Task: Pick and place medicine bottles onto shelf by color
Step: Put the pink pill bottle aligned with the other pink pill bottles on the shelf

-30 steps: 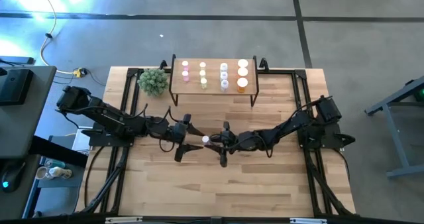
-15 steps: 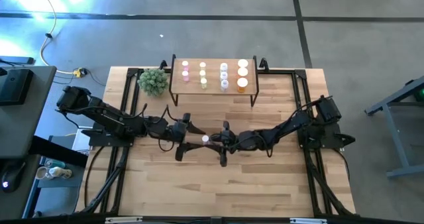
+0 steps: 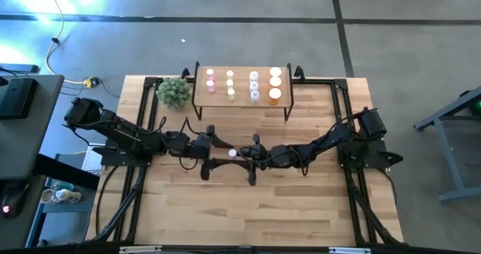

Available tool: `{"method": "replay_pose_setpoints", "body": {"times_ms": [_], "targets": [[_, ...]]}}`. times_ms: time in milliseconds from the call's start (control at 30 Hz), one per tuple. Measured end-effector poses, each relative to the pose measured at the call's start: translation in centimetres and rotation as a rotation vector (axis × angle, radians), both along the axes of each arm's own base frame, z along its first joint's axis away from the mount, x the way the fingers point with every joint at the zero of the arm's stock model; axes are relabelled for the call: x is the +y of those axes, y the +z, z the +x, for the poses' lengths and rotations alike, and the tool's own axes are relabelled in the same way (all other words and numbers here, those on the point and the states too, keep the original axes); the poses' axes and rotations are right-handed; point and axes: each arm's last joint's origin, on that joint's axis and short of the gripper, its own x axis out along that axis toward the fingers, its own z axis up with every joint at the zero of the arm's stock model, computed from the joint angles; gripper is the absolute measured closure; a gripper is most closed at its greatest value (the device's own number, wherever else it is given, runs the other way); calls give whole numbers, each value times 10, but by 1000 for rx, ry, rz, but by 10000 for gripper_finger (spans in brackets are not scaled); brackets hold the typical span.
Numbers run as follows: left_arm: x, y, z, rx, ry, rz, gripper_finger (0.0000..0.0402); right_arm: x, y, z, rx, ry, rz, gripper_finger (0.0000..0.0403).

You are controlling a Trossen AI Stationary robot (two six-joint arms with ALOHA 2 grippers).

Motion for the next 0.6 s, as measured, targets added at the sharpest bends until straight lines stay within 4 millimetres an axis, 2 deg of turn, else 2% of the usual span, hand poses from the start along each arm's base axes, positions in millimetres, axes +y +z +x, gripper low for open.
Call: {"method": "replay_pose_setpoints", "body": {"times_ms": [433, 600], "targets": [[2, -1, 0, 13, 58, 6, 158, 0, 0, 0, -2, 19, 1, 318], [2, -3, 0, 24, 78, 9, 175, 0, 1, 0, -6, 19, -1, 318]]}}
